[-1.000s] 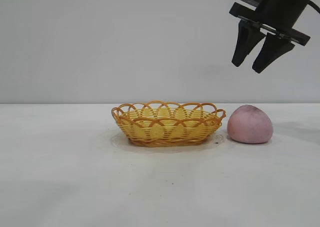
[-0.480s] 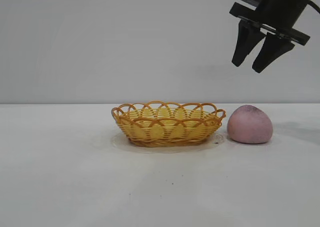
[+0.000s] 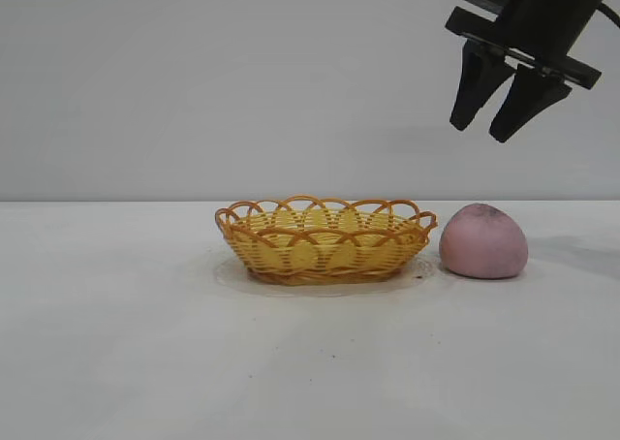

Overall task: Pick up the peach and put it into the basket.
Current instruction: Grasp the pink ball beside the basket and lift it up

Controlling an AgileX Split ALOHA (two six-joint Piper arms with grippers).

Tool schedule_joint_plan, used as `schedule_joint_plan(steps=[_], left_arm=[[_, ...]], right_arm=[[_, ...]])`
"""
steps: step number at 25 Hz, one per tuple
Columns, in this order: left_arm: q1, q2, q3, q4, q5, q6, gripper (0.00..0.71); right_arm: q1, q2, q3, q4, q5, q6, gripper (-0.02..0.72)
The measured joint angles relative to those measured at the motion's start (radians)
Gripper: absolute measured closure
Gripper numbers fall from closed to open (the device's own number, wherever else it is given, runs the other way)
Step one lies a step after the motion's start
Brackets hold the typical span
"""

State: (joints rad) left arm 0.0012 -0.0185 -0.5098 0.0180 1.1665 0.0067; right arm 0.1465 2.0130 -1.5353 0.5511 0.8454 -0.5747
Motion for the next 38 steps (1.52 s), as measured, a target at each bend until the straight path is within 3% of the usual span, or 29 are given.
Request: schedule_joint_plan(steps=[16, 20, 23, 26, 28, 29, 31, 38], left_arm=[[0.000, 0.000, 0.026, -0.006, -0.042, 0.006, 0.266], [0.000, 0.000, 0.026, -0.006, -0.044, 0.006, 0.266], [0.000, 0.000, 0.026, -0.006, -0.044, 0.006, 0.266], [0.000, 0.000, 0.026, -0.006, -0.044, 0.006, 0.266], [0.000, 0.000, 0.026, -0.006, -0.044, 0.006, 0.266], [0.000, 0.000, 0.026, -0.006, -0.044, 0.008, 0.266], [0.000, 0.000, 0.026, -0.006, -0.044, 0.009, 0.266], [0.000, 0.000, 0.026, -0.006, -0.044, 0.010, 0.266]], right_arm=[[0.000, 0.000, 0.000, -0.011, -0.002, -0.041, 0.364], [0.000, 0.000, 0.000, -0.066, 0.065, -0.041, 0.364], [0.000, 0.000, 0.000, -0.090, 0.140, -0.042, 0.477], [0.018, 0.000, 0.000, -0.153, 0.193, -0.042, 0.473], [0.059, 0.000, 0.000, -0.227, 0.207, -0.019, 0.473], [0.081, 0.000, 0.000, -0.269, 0.207, -0.007, 0.514], [0.136, 0.000, 0.000, -0.330, 0.207, 0.022, 0.498], [0.204, 0.000, 0.000, -0.405, 0.231, 0.101, 0.498]])
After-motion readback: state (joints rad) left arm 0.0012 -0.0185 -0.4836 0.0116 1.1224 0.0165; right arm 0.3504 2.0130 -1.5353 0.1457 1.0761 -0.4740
